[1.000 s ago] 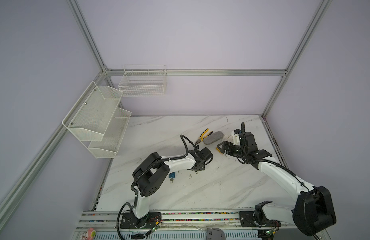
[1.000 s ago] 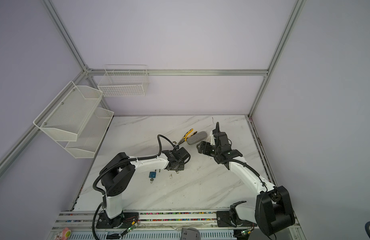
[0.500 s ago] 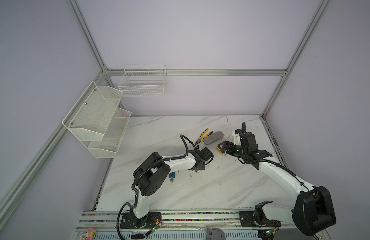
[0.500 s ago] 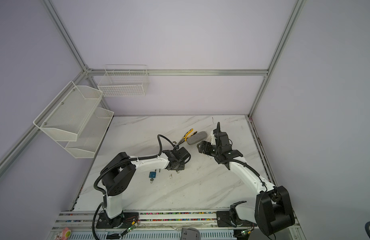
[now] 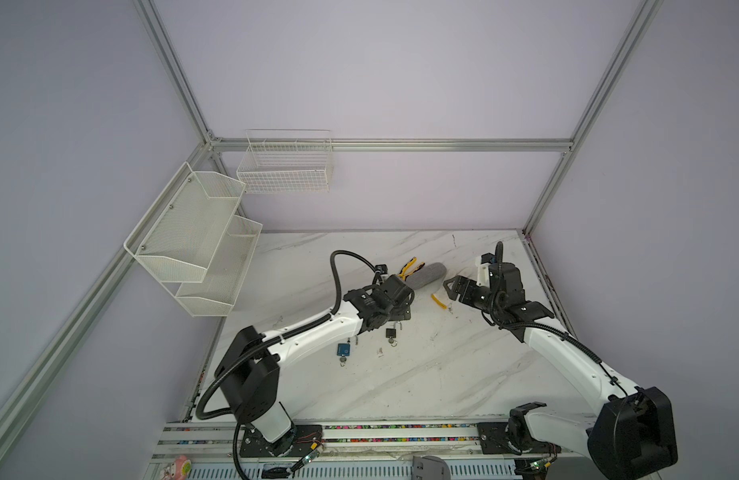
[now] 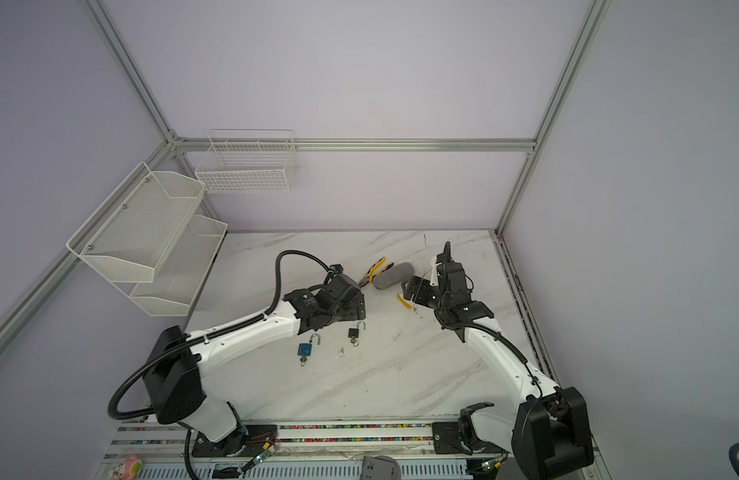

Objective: Unlock with the key

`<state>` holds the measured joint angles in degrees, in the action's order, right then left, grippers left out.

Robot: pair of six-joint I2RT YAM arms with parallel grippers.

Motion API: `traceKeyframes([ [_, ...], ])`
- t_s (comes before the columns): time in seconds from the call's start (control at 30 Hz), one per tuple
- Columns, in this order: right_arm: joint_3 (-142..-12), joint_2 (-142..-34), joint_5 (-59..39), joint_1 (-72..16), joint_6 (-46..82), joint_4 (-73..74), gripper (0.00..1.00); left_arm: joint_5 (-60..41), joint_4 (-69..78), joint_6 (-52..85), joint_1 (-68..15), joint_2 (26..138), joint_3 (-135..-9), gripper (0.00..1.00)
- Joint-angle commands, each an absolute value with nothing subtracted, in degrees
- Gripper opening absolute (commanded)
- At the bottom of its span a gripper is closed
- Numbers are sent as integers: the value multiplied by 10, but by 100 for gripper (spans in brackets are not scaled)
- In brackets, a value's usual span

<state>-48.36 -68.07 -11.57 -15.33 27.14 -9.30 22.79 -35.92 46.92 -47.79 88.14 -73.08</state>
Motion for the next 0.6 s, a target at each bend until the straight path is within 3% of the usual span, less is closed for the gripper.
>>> traceKeyframes([
  [0.0, -498, -658, -9, -132, 281, -59, 92, 329, -372, 419, -435, 776, -681, 100],
  [0.1, -480, -650, 104, -121, 277, -16, 97, 366, -342, 361, -358, 695, -622, 100],
  [0.27, -415, -682, 287, -100, 273, 104, 97, 430, -217, 231, -202, 620, -504, 100],
  [0.4, -363, -744, 356, -84, 230, 248, 97, 379, -31, 169, -77, 628, -391, 100],
  [0.57, -330, -846, 393, -74, 162, 415, 97, 336, 267, 68, -33, 704, -268, 100],
])
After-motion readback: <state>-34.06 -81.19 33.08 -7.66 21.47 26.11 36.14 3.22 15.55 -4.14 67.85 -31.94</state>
